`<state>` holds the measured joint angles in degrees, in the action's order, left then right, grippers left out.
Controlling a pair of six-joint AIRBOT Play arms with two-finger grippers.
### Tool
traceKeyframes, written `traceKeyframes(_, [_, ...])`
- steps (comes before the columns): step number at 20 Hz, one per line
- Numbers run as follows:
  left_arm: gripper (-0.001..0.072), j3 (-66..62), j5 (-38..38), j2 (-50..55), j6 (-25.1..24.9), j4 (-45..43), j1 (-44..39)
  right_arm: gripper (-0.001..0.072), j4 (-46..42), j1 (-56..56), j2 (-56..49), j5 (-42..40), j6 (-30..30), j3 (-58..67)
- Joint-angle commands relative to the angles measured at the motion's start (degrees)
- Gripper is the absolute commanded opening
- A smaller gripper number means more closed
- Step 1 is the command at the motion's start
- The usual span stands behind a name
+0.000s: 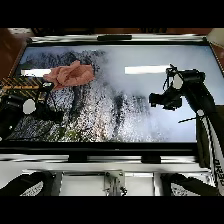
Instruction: Fold the shirts.
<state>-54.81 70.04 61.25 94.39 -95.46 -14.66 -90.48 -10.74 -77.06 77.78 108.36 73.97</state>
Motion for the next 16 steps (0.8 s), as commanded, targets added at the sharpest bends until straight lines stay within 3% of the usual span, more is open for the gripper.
traceKeyframes(1, [0.0720, 0.0, 0.0, 0.0, 0.0, 0.0, 0.0, 0.0619, 0.0, -0.1, 0.0, 0.0, 0.0, 0.0])
traceKeyframes(16, [0.0720, 0.0, -0.8, 0.0, 1.6, 1.1, 0.0, 0.0619, 0.5, -0.1, 0.0, 0.0, 0.5, 0.1])
